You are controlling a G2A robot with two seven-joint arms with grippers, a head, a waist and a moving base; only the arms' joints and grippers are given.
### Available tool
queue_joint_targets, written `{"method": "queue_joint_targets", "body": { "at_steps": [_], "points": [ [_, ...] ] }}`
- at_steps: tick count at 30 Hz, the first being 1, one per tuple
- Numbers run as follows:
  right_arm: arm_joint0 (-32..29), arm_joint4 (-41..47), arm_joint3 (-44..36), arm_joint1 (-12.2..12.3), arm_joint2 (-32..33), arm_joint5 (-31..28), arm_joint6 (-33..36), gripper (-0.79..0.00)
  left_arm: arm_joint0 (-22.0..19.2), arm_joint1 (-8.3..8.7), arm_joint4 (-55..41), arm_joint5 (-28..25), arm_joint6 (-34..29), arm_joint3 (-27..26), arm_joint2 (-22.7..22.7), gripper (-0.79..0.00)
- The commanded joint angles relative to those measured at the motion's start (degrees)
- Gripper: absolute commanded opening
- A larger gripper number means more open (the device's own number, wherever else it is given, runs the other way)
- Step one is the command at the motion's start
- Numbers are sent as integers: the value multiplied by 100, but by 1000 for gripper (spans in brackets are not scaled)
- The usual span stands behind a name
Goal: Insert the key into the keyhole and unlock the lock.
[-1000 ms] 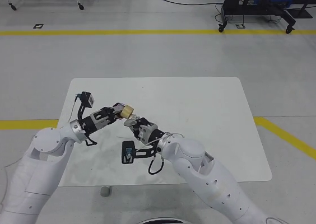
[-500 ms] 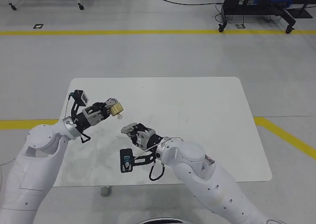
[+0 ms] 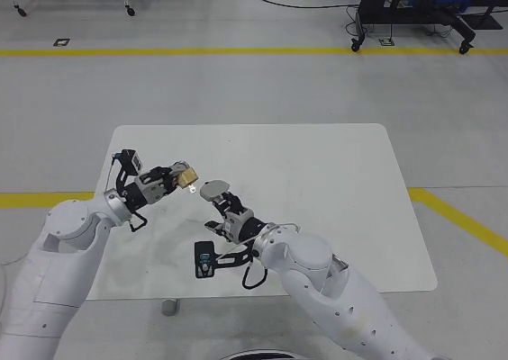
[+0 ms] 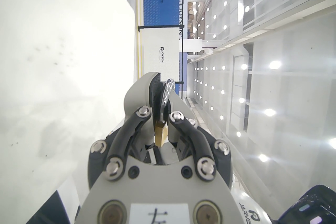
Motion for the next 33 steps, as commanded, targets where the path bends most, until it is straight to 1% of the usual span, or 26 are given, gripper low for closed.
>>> {"method": "queue_joint_targets", "body": {
  "at_steps": [1, 3, 4, 7, 10, 11, 12, 13, 18, 21, 24, 29, 33],
  "points": [
    [22, -40, 52, 13, -9, 80, -179, -437, 108, -28, -31, -358, 355, -101, -21, -785],
    [28, -56, 80, 19, 5, 141, -222, -560, 183, -46, -106, -484, 502, -179, -26, -785],
    [38, -49, 102, 22, 4, 179, -275, -566, 230, -53, -88, -518, 558, -239, -22, -785],
    [41, -214, 154, 36, -46, 413, -446, -570, 298, -61, 47, -498, 623, -337, 10, -785],
    [30, -311, 186, 52, -43, 543, -534, -554, 354, -70, 92, -468, 653, -415, 26, -785],
    [36, -382, 197, 57, -42, 557, -505, -557, 372, -71, 115, -465, 649, -446, 26, -785],
    [38, -455, 215, 59, -63, 571, -477, -582, 385, -72, 133, -464, 656, -462, 23, -785],
    [44, -595, 260, 56, -120, 632, -408, -588, 404, -74, 151, -455, 668, -495, 19, -785],
    [127, -844, 416, 25, -266, 928, -286, -576, 464, -78, 201, -349, 651, -612, -3, -785],
    [116, -838, 467, 6, -292, 1105, -175, -579, 494, -82, 194, -325, 637, -652, -24, -785],
    [138, -849, 504, -5, -311, 1221, -200, -591, 520, -85, 209, -309, 613, -679, -43, -785],
    [58, -748, 534, -24, -296, 1664, -196, -579, 550, -91, 245, -304, 592, -730, -84, -785],
    [62, -731, 586, -33, -284, 1713, -178, -591, 562, -93, 230, -278, 568, -778, -129, -785]
  ]
}}
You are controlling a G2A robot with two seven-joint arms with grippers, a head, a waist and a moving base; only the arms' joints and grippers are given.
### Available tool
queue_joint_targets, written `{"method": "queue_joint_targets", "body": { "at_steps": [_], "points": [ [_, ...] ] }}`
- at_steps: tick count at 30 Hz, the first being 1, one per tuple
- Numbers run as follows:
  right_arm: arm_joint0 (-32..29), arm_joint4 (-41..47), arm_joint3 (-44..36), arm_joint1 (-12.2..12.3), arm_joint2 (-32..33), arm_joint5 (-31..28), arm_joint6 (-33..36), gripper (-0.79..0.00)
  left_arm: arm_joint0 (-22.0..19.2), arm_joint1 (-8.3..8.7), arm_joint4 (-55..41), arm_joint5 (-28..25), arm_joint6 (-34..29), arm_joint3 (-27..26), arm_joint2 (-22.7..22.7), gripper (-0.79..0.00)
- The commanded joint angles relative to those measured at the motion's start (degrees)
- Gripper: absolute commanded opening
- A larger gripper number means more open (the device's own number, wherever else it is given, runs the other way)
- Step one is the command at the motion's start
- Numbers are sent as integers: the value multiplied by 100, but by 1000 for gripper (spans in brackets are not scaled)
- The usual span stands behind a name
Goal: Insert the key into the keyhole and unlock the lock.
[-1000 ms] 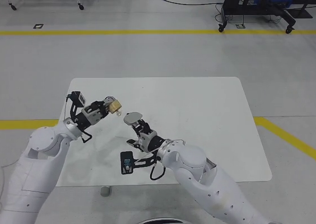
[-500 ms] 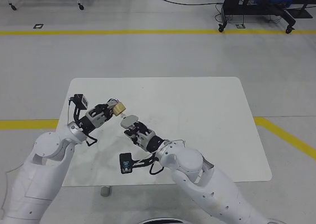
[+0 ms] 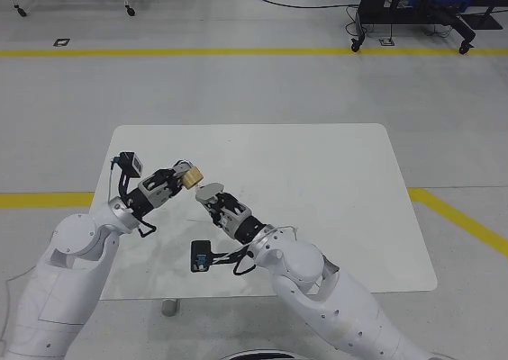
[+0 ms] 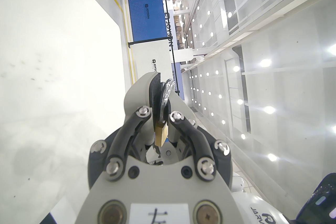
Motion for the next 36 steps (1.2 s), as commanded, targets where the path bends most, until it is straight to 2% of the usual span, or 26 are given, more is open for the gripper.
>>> {"method": "queue_joint_targets", "body": {
  "at_steps": [1, 5, 11, 12, 13, 18, 25, 30, 31, 34, 36],
  "points": [
    [14, 28, 23, -9, 0, -10, 33, -600, 13, -1, 2, 11, -31, -32, -18, -785],
    [52, 85, 75, -29, -12, -40, 73, -674, 26, -6, 33, 38, -42, -67, -31, -785],
    [65, 206, 109, -56, -12, 78, 67, -699, 23, -16, 77, 62, -79, -123, -29, -785],
    [64, 241, 118, -60, -1, 102, 62, -720, 24, -17, 92, 62, -96, -132, -26, -785],
    [64, 313, 127, -64, 7, 98, 27, -785, 24, -19, 111, 57, -100, -137, -26, -785],
    [72, 686, 146, -70, 112, 34, -144, -785, 10, -31, 76, 25, -114, -116, -33, -785],
    [84, 1847, 188, -90, 429, -149, -368, -785, 10, -50, 62, -82, -160, -57, -30, -785],
    [175, 1871, 188, -78, 476, -345, -442, -785, 33, -56, -35, -128, -207, -22, -97, -785],
    [177, 1857, 177, -75, 477, -373, -449, -754, 34, -59, -66, -138, -198, -13, -109, -785],
    [200, 1811, 148, -64, 482, -497, -437, -545, 43, -68, -141, -177, -204, -8, -134, -785],
    [210, 1726, 116, -57, 468, -547, -421, -502, 50, -72, -151, -198, -203, -15, -140, -785]
  ]
}}
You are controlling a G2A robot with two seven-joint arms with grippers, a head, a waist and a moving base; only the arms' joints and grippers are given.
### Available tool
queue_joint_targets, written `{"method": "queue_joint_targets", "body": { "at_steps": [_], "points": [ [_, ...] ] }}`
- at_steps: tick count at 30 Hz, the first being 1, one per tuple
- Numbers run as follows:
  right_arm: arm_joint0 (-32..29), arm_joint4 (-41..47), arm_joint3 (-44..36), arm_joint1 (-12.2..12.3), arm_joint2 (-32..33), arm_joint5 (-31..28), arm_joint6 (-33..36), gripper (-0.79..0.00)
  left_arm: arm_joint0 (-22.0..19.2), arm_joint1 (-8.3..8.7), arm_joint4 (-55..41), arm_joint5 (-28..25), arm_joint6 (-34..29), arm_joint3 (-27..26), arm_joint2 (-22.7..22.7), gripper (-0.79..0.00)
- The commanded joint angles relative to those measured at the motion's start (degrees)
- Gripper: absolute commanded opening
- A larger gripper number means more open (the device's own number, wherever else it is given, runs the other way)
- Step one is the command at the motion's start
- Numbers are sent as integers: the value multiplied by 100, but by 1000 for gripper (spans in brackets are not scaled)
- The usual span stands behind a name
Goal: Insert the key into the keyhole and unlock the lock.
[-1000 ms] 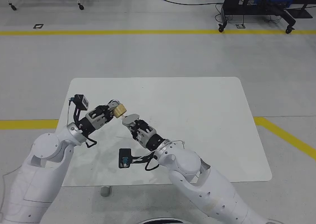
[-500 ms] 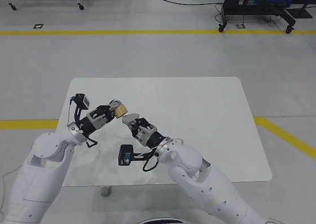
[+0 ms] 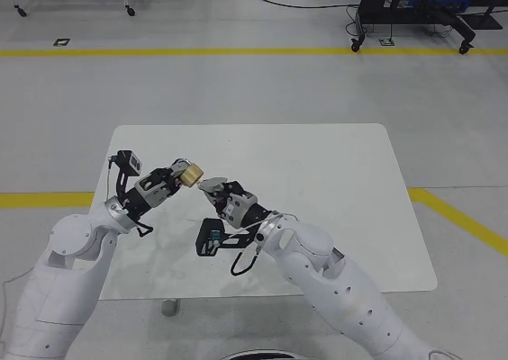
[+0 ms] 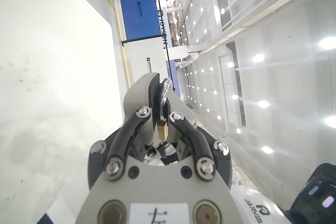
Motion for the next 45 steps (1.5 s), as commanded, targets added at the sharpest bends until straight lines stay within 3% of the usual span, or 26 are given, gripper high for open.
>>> {"method": "queue_joint_targets", "body": {
  "at_steps": [1, 9, 16, 19, 20, 26, 32, 39, 40, 41, 42, 45],
  "points": [
    [-2, -129, -46, 8, -21, -19, 34, -496, 15, -9, -53, -37, 14, -15, -4, -785],
    [-87, -821, -191, 30, -230, 165, 143, -554, 31, -34, -86, -43, 56, -50, 7, -785],
    [-114, -1452, -156, 6, -496, 374, 488, -554, 41, -40, 157, 15, 86, -116, 33, -785],
    [-125, -1598, -137, -12, -581, 465, 612, -677, 65, -44, 217, 31, 115, -160, 35, -785],
    [-125, -1636, -128, -16, -599, 475, 643, -785, 70, -44, 241, 33, 128, -168, 29, -785],
    [-158, -1558, -118, -43, -597, 612, 713, -785, 107, -48, 341, 15, 146, -221, 1, -785],
    [-230, -900, -120, -58, -399, 792, 483, -785, 124, -58, 301, -31, 140, -231, -33, -785],
    [-227, -705, -119, -39, -273, 645, 259, -785, 100, -76, 202, -86, 150, -211, -69, -785],
    [-228, -734, -124, -37, -259, 645, 291, -770, 98, -78, 192, -77, 143, -205, -67, -785],
    [-228, -795, -132, -36, -272, 615, 326, -529, 90, -79, 195, -62, 132, -197, -63, -785],
    [-219, -825, -138, -35, -297, 538, 323, -486, 80, -81, 199, -46, 129, -187, -59, -785],
    [-204, -838, -159, -36, -308, 459, 337, -496, 39, -88, 186, 13, 106, -149, -39, -785]
  ]
}}
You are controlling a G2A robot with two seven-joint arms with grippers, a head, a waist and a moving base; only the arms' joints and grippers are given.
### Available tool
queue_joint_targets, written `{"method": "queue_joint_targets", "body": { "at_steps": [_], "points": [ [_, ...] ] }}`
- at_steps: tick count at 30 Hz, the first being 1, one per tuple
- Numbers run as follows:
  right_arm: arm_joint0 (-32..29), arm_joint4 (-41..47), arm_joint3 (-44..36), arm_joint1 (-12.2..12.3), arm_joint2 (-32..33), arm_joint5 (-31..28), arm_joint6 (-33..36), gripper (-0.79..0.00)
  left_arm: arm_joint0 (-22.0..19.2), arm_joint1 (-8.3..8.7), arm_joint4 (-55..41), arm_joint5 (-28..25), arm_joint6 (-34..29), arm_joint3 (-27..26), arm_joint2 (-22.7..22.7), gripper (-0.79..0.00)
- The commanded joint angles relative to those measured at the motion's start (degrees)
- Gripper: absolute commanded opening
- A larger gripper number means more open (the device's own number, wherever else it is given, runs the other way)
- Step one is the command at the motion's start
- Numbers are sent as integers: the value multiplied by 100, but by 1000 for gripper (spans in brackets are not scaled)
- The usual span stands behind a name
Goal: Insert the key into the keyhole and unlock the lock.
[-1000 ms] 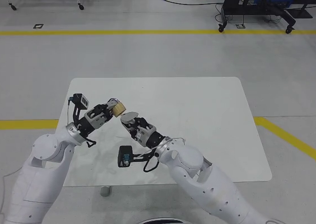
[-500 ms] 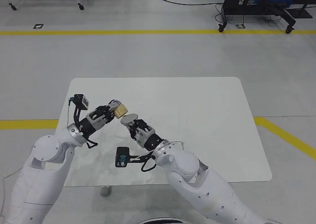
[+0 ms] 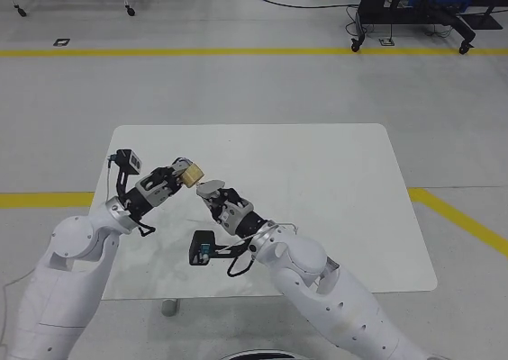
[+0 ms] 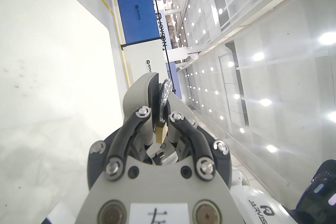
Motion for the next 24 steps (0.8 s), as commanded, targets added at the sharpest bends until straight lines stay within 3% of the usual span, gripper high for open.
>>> {"method": "queue_joint_targets", "body": {
  "at_steps": [1, 4, 7, 14, 24],
  "points": [
    [1, 4, -18, 1, -7, -62, -21, -499, -41, -6, -16, 34, -1, 38, 9, -785],
    [-12, 59, -58, 15, 25, -192, -98, -542, -100, -13, -57, 70, 13, 104, -7, -785],
    [-57, 129, -136, 41, 96, -321, -215, -773, -173, -21, -112, 76, 34, 180, -38, -785],
    [-32, 380, -218, 103, 245, -958, -521, -785, -176, -30, -11, -184, 1, 166, -86, -785],
    [-9, 570, -235, 143, 321, -1166, -652, -785, -7, -3, 376, -838, -698, 26, -85, -785]
  ]
}}
